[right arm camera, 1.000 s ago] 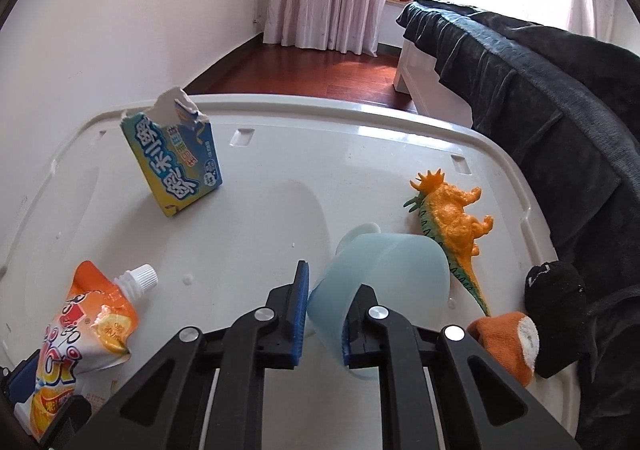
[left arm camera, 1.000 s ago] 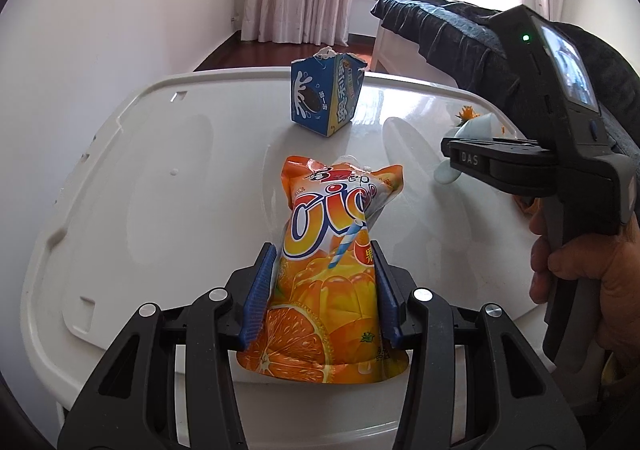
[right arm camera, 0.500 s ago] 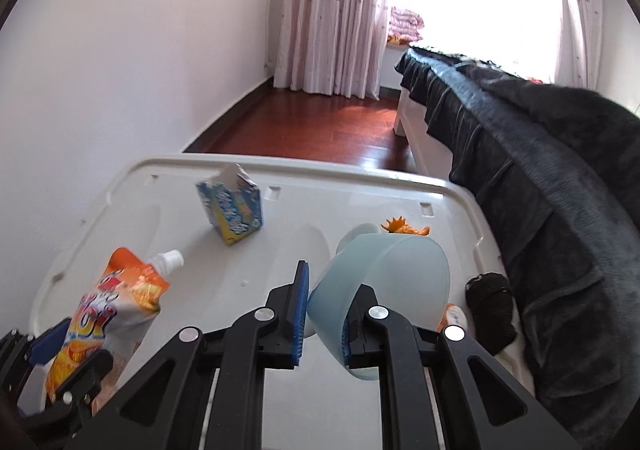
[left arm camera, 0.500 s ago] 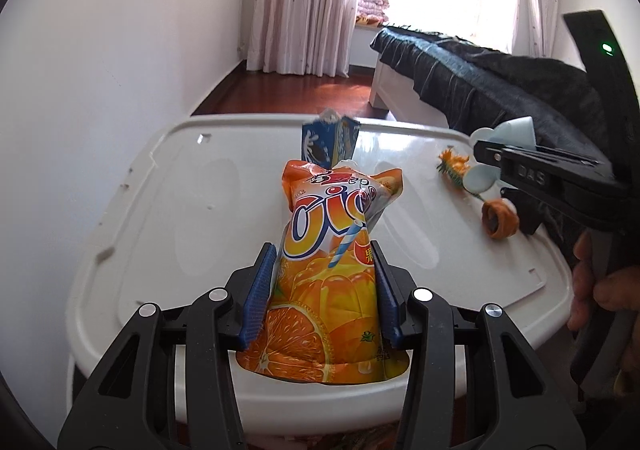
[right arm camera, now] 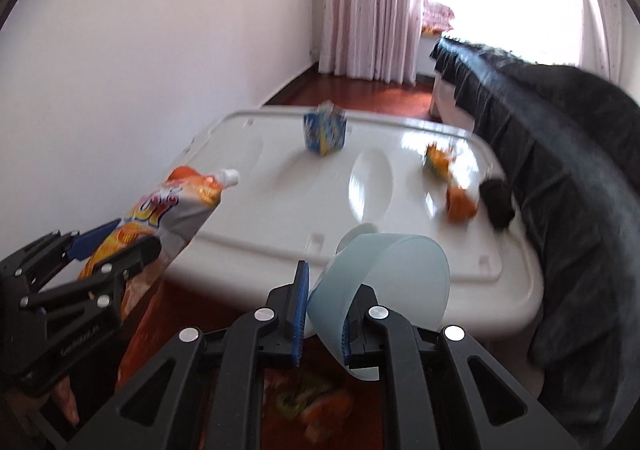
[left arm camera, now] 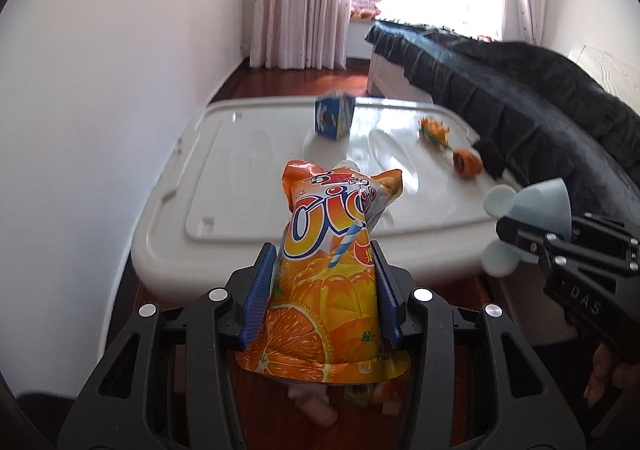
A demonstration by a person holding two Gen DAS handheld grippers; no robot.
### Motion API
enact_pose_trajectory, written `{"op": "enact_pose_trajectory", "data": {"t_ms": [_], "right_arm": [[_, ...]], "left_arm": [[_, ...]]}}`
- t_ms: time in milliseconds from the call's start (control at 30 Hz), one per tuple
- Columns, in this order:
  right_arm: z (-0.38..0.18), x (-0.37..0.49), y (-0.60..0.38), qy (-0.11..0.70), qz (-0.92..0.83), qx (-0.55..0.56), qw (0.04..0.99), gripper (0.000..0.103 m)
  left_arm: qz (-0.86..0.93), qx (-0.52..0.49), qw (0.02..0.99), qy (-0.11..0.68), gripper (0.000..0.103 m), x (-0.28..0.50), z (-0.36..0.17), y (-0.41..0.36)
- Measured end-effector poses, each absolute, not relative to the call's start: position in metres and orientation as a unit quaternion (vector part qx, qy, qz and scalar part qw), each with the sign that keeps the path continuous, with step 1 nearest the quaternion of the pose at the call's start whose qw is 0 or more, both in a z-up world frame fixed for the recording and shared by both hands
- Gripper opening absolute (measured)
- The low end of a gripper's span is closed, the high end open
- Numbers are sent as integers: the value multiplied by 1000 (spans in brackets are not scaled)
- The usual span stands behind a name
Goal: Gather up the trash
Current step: 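Drop the juice pouch into the bin with the left tool while the right tool drops the cup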
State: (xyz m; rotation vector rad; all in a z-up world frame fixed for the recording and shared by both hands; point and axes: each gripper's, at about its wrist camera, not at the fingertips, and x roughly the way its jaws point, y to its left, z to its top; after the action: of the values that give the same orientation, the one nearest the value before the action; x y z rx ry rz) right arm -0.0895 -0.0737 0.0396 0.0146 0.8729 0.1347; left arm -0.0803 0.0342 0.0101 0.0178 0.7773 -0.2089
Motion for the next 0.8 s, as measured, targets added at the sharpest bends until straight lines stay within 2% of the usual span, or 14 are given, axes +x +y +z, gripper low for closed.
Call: {"op": "enact_pose_trajectory", "data": {"t_ms": [333, 667, 700, 733, 767, 800], "right_arm": [[-38, -131, -66, 508, 46, 19, 860, 13], [-54, -132, -60, 521, 30, -3, 853, 15], [-56, -132, -60, 523, 26, -3, 852, 18], [-57, -132, -61, 524, 21, -4, 852, 31], [-58, -132, -61, 524, 15, -7, 851, 53], [-57, -133, -62, 519, 7, -11, 854, 62]], "left_arm": [[-95, 5, 877, 471, 45, -121, -62, 42], [-89, 10, 860, 503, 47, -127, -83, 36], [-87, 8, 858, 507, 47, -127, -84, 36], [-84, 6, 856, 509, 47, -126, -85, 36], [-80, 2, 856, 511, 51, -126, -86, 38], [-79, -3, 855, 513, 54, -127, -86, 39]]}}
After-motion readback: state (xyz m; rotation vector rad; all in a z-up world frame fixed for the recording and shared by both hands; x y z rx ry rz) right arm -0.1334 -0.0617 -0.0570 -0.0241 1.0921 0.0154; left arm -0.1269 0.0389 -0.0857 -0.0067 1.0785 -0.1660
